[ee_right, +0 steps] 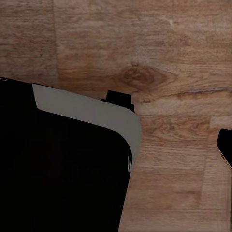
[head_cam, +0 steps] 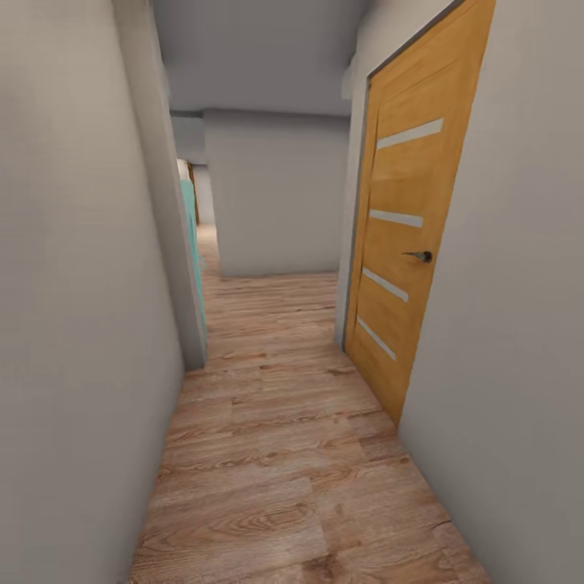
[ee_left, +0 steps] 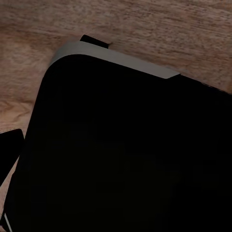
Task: Move the two storage containers from the living room to the garage. In the garage, place one container on the floor and stack the other container on top of it (either order is fine).
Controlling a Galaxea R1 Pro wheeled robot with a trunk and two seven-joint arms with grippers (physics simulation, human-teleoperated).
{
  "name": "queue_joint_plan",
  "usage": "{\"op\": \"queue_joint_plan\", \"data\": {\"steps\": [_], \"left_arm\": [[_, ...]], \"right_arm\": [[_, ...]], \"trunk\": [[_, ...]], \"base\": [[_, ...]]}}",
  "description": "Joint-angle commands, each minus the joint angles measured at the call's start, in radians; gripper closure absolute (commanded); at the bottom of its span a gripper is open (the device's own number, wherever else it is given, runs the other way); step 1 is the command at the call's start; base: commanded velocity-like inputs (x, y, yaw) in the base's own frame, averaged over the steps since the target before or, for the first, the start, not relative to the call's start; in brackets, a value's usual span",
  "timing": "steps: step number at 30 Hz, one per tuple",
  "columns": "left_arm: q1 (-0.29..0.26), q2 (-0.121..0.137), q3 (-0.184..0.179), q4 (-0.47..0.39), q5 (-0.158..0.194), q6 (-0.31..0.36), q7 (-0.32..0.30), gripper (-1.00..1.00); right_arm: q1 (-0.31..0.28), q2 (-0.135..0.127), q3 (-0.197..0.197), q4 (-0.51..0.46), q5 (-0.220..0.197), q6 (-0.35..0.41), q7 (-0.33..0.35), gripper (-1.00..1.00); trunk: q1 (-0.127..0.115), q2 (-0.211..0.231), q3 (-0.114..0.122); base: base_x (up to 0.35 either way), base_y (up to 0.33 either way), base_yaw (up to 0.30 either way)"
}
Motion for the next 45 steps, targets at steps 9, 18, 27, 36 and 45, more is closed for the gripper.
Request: {"op": "queue_joint_plan", "data": {"steps": [9,18,27,36,45], "left_arm": [[0.000,0.000,0.001,0.000,0.002,0.000,-0.001,-1.00],[0.000,0.001,0.001,0.001,0.001,0.001,-0.001,-1.00],[0.000,0.001,0.003,0.002,0.002,0.001,-0.001,-1.00],[0.000,0.001,0.003,0.002,0.002,0.001,0.000,-1.00],[0.000,0.001,0.003,0.002,0.002,0.001,0.000,-1.00]], "right_arm": [[-0.001,0.004,0.007,0.003,0.004,0.001,0.001,-1.00],[-0.001,0.006,0.009,0.003,0.008,0.003,0.001,-1.00],[-0.001,0.005,0.010,0.003,0.006,0.002,0.003,-1.00],[-0.001,0.002,0.012,0.003,0.006,0.003,0.002,-1.00],[-0.001,0.004,0.011,0.003,0.006,0.002,0.001,-1.00]], "trunk": [[0.000,-0.001,-0.001],[0.000,-0.001,-0.001],[0.000,-0.001,-0.001],[0.000,-0.001,-0.001],[0.000,-0.001,-0.001]], "base": [[0.149,-0.024,0.047],[0.312,-0.081,0.001],[0.316,-0.029,0.000],[0.317,-0.001,0.168],[0.318,-0.017,0.142]]}}
